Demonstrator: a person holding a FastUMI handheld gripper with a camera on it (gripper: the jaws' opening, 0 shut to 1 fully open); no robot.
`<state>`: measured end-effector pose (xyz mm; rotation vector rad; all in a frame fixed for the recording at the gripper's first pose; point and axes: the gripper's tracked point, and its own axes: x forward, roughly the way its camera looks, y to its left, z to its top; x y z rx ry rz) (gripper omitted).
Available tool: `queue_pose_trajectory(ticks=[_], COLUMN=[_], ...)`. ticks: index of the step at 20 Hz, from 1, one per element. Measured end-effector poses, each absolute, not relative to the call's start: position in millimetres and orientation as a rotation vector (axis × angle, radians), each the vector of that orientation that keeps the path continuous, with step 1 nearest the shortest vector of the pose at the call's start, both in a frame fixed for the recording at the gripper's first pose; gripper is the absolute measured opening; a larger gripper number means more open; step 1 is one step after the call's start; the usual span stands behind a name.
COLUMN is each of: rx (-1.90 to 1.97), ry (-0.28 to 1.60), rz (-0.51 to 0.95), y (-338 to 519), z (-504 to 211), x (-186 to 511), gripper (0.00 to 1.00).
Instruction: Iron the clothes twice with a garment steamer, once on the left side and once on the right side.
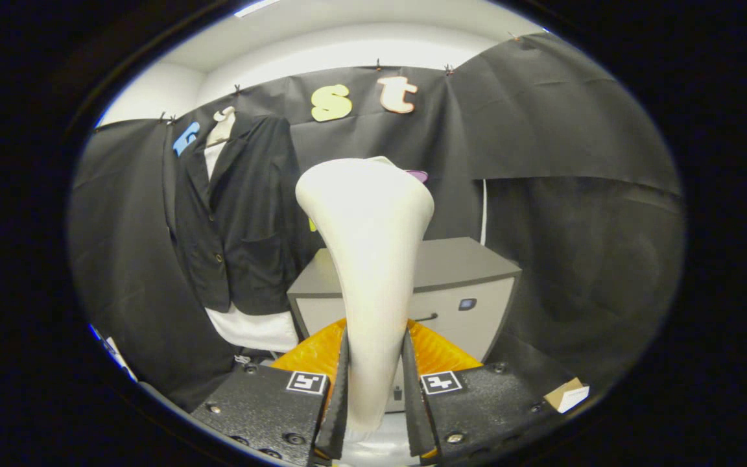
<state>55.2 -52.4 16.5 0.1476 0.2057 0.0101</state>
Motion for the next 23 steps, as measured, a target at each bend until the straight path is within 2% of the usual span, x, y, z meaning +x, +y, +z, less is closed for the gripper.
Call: queue_pose_trajectory(ticks=[7,23], rx=[0.141,0.111], ry=[0.18,0.171], rz=[-0.008,0.049], y=[-103,-91], z=[-12,-16], x=[14,8], gripper=[0.4,0.4])
